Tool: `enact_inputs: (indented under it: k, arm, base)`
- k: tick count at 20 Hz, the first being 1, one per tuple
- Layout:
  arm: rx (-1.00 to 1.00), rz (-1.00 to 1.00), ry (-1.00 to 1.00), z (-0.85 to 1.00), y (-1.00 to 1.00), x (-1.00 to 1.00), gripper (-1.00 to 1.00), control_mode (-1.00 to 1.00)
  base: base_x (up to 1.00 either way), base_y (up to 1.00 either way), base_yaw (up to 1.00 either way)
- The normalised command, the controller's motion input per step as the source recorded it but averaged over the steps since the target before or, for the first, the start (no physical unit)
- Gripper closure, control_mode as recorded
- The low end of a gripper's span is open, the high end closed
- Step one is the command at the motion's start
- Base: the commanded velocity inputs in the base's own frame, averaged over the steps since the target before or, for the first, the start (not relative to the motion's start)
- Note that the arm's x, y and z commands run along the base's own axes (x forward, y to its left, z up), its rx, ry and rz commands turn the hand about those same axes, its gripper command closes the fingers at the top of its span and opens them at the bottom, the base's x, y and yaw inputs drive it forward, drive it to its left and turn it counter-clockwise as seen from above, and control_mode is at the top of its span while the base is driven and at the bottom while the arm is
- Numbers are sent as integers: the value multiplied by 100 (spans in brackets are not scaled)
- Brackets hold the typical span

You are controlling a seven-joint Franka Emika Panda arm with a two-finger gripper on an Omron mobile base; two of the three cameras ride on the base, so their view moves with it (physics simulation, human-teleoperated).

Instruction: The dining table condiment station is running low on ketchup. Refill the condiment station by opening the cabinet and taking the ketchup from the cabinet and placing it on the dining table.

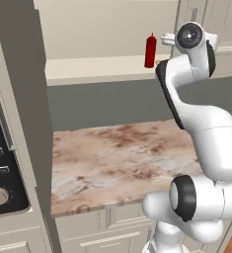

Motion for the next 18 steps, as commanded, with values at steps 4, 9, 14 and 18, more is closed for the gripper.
enact_inputs:
  k: [4,9,14,18]
  arm:
    - [3,-10,-1,0,-40,-98,100,-100]
    - [7,-2,-4,0,-71,-98,100,-100]
    - [-1,0,0,0,23,-36,-100,-100]
    - [-23,0,1,0,100,18,-100,-100]
  base:
    - [0,0,0]
    - [0,0,0]
    - [0,0,0]
    - [0,0,0]
